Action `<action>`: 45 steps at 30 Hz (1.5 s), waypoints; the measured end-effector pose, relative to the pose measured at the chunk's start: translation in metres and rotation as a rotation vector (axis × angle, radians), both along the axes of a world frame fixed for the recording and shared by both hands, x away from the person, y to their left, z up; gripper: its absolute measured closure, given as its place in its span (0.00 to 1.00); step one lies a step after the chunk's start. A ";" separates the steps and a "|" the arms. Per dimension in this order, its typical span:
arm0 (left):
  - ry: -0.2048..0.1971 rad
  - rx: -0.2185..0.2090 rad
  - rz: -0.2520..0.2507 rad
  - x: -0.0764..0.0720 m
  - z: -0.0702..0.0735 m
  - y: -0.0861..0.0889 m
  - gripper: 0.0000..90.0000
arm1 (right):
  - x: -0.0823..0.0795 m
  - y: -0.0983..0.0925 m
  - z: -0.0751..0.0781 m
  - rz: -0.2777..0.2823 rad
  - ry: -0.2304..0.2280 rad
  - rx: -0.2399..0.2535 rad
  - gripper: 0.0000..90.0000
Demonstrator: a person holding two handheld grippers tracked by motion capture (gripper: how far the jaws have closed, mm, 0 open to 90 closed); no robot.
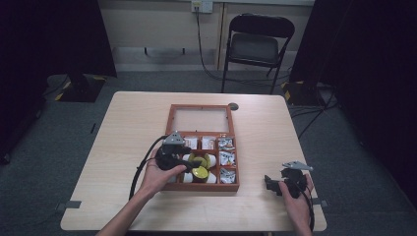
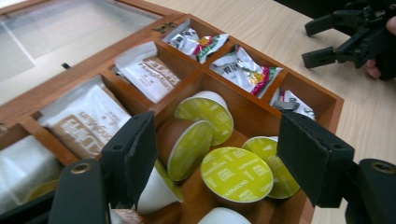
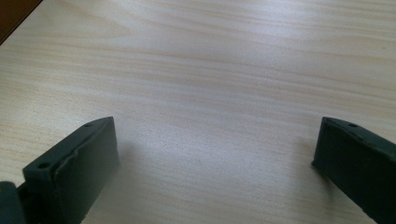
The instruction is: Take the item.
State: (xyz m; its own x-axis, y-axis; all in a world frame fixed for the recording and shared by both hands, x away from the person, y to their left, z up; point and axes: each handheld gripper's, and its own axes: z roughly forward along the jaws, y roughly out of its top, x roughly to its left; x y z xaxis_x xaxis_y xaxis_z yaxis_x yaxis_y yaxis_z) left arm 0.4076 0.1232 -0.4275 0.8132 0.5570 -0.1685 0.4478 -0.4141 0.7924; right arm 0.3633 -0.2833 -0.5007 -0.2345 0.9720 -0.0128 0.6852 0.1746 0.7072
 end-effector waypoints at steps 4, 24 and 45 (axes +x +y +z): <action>0.006 0.002 -0.019 -0.001 -0.003 -0.001 0.32 | 0.000 0.000 0.000 0.000 -0.001 -0.001 0.00; 0.052 0.110 -0.048 -0.005 -0.020 -0.021 0.31 | 0.000 0.000 0.000 0.000 0.000 -0.001 0.00; 0.126 0.241 -0.084 0.001 -0.034 -0.038 0.31 | 0.000 0.000 0.000 0.000 -0.001 -0.001 0.00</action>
State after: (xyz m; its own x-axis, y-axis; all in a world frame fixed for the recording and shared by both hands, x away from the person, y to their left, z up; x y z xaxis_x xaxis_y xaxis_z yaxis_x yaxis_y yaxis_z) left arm 0.4089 0.0849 -0.4619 0.8394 0.5246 -0.1421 0.4926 -0.6239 0.6067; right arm 0.3630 -0.2833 -0.5007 -0.2341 0.9721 -0.0142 0.6847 0.1752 0.7074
